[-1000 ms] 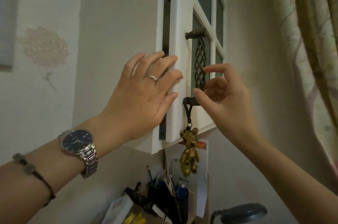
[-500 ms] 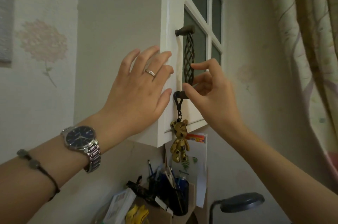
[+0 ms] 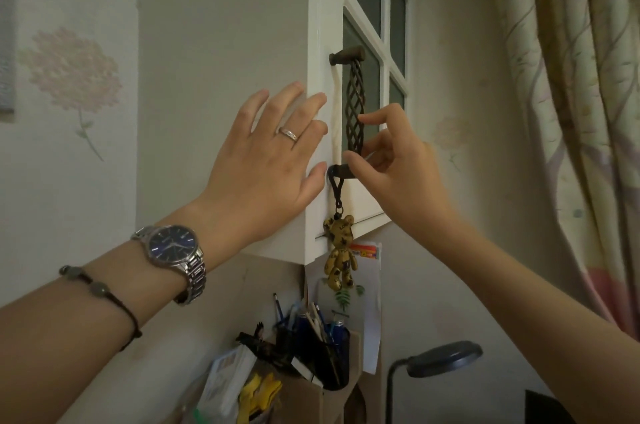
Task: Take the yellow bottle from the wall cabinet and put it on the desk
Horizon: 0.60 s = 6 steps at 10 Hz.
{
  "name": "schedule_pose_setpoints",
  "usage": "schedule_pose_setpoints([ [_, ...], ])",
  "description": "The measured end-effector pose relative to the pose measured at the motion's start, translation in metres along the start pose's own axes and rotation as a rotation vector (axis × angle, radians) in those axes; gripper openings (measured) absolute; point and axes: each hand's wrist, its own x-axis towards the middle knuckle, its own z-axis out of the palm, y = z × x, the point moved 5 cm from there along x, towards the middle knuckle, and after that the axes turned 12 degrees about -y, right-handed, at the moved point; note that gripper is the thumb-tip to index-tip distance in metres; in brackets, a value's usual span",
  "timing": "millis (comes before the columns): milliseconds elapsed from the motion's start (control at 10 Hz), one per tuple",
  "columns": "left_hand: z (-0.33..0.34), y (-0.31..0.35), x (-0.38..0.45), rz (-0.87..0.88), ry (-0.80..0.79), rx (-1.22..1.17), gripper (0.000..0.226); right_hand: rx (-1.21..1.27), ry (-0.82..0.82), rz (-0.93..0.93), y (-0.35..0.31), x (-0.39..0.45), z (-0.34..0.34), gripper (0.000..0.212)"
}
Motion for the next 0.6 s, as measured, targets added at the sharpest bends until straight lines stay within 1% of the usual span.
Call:
schedule_pose_setpoints([
  [100,0.001,-0.002,0.0,0.005,-0.011,-0.036,0.039,-0.103,-0.053,0.023,-0.005,-0.001,-0.007,0.036],
  [300,-0.007,0.003,0.003,-0.008,-0.077,0.004,0.039,-0.318,-0.108,0.048,-0.003,-0.018,-0.046,0.037],
  [400,-0.016,0.009,0.008,-0.033,-0.151,0.048,0.036,-0.569,-0.169,0.123,0.011,-0.034,-0.075,0.031],
  [500,-0.031,0.024,0.013,-0.122,-0.268,0.13,0.032,-0.74,-0.197,0.209,0.027,-0.056,-0.107,0.027],
  [600,-0.042,0.052,0.014,-0.207,-0.325,0.228,0.027,-0.793,-0.23,0.253,0.038,-0.081,-0.142,0.027],
])
